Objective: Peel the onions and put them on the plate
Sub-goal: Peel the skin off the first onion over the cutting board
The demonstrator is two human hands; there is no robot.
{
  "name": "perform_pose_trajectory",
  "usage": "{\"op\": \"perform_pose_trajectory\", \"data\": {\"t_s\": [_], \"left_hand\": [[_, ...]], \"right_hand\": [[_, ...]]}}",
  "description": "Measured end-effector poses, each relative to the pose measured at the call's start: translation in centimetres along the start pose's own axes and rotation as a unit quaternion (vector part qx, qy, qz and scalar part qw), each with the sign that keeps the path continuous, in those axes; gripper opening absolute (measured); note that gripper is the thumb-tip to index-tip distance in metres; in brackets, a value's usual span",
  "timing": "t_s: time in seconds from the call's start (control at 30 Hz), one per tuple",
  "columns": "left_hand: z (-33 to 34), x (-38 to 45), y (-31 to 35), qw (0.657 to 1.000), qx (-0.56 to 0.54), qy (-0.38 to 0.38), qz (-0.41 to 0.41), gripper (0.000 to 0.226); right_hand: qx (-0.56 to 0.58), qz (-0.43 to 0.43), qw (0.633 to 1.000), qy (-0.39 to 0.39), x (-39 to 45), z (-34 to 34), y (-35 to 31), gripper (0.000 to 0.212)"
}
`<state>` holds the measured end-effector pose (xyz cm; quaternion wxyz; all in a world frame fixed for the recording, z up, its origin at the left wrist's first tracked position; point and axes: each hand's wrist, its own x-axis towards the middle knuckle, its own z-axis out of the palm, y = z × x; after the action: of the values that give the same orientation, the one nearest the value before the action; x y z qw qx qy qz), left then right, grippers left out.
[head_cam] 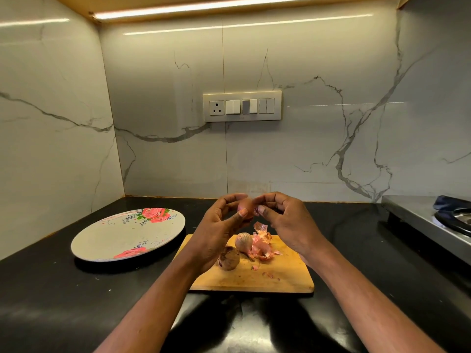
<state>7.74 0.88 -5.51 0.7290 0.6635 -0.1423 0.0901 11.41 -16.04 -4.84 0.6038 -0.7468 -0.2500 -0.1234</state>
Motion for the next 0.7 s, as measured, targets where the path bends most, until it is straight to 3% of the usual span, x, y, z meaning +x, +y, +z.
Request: {"op": "perform_pose_trajectory", "data": {"t_s": [0.27,0.7], "left_hand": [[-0.59,0.3,0.51,0.996,-0.076,0.04,0.005,0.035],[-0.45,0.14,0.32,0.999,-0.05,-0.007,-0.01,0.05]], "right_hand": [[-0.017,0.021,1.0,0.006,0.05,-0.53,0.52,0.023],[-0.063,-0.078,0.992,0.082,-0.17,-0.27,0.62,0.014]]}}
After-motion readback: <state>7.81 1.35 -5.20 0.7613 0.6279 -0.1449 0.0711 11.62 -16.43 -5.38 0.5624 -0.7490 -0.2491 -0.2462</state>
